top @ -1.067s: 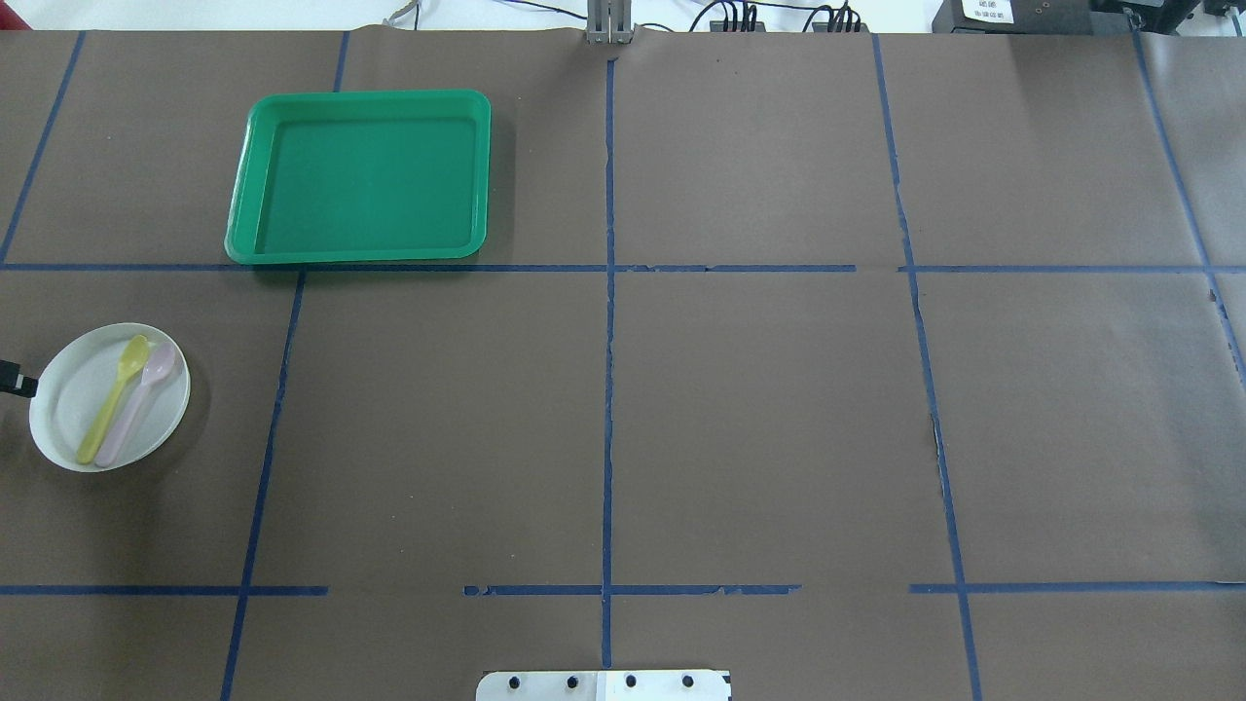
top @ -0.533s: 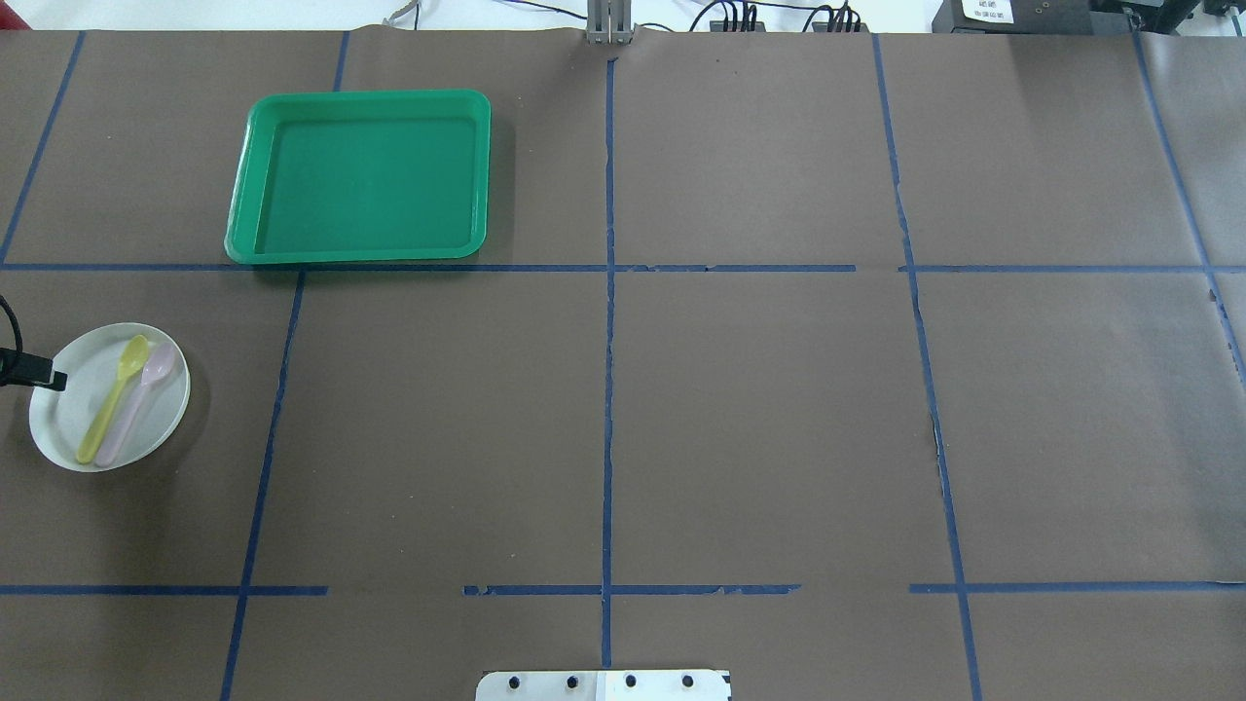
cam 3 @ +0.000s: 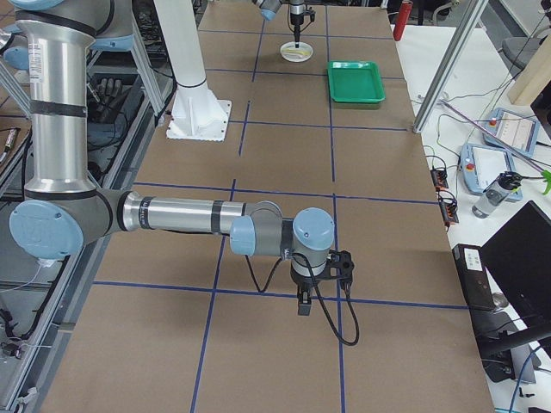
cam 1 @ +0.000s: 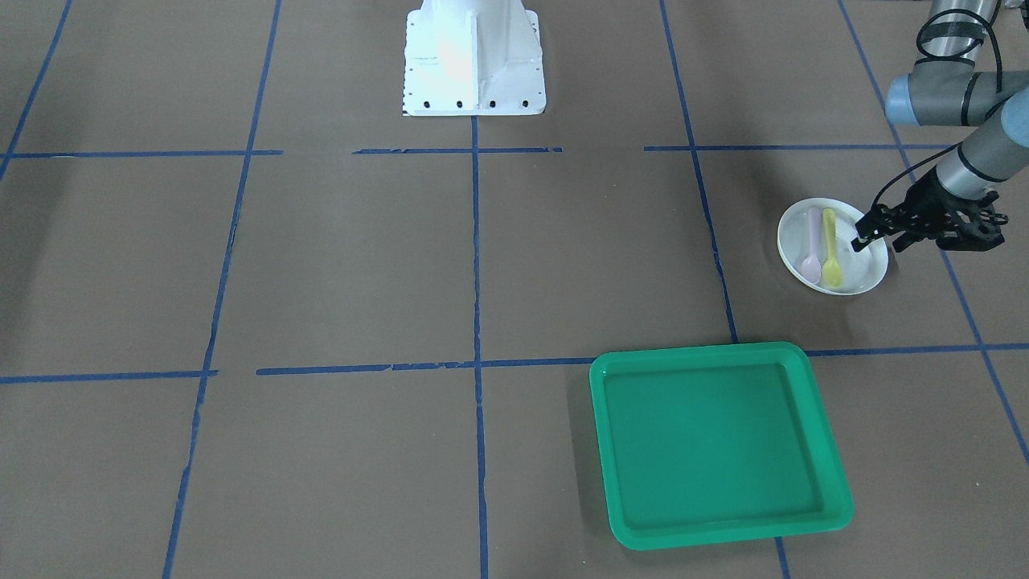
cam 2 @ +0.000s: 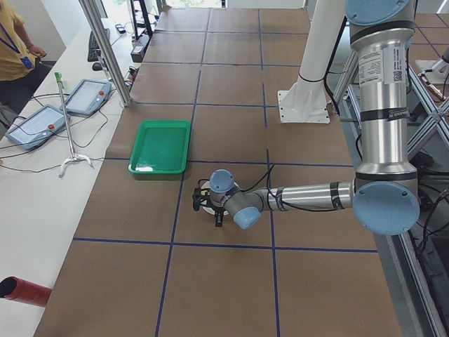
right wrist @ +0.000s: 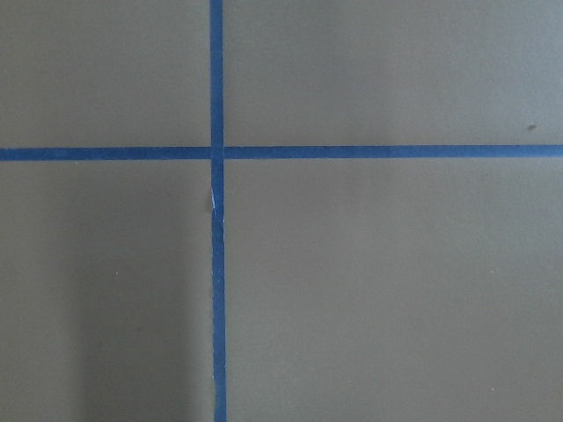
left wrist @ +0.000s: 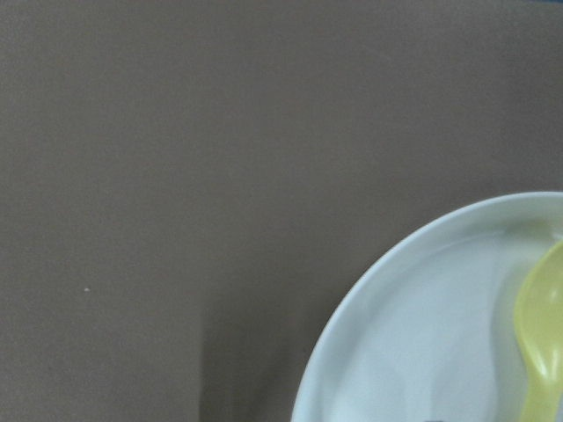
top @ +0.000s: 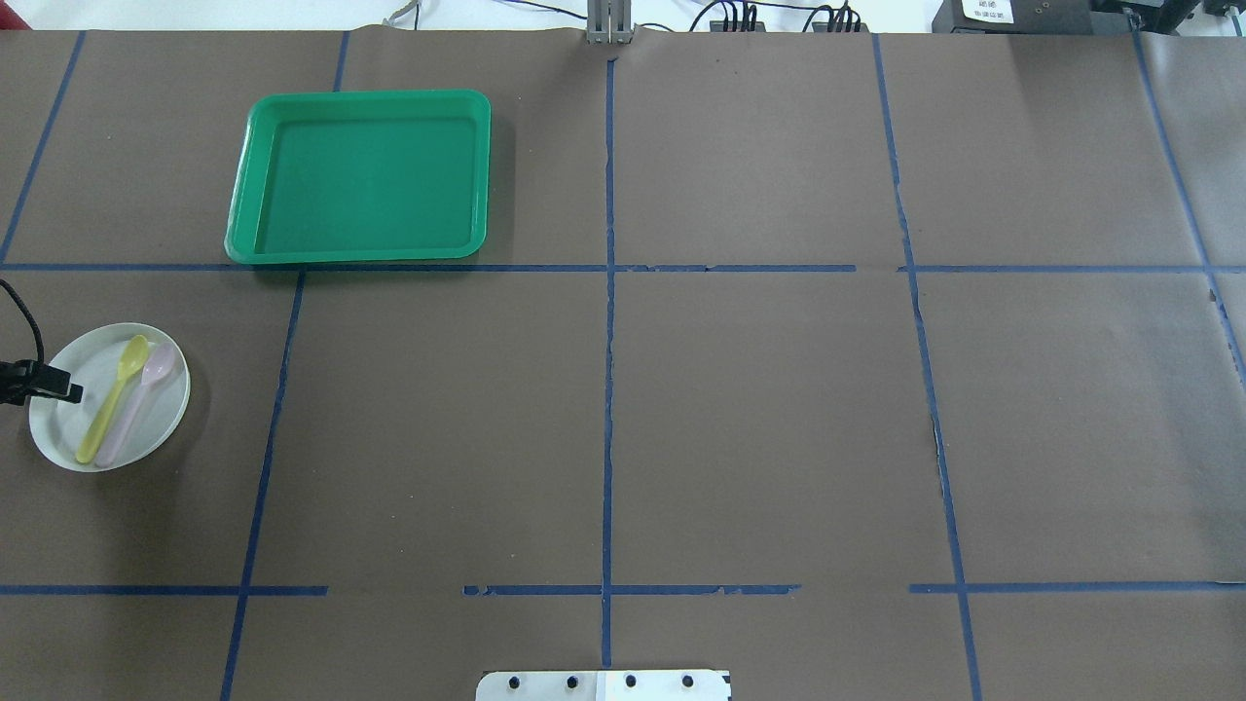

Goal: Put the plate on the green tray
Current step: 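Grasp the white plate's rim with the left gripper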

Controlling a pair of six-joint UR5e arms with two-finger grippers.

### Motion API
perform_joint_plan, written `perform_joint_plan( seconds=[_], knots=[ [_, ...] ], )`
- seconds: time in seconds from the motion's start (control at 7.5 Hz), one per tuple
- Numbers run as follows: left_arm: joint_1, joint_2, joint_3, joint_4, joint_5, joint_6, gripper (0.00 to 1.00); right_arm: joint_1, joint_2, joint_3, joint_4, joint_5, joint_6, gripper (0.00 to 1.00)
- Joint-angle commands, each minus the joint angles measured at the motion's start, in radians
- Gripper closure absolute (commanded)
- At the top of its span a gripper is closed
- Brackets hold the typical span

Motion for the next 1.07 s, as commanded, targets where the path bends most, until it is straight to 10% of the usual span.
perform_joint_plan(
  seconds=[0.0,0.93],
  knots=[
    [0.0,0.006,-0.009,0.004,-0.012,0.002,1.0,0.0,0.0,0.0,0.001,0.001,0.0,0.0],
    [-0.164,-0.002,-0.113,0.008,-0.376,0.002,1.0,0.0,0.0,0.0,0.001,0.001,0.0,0.0]
  ],
)
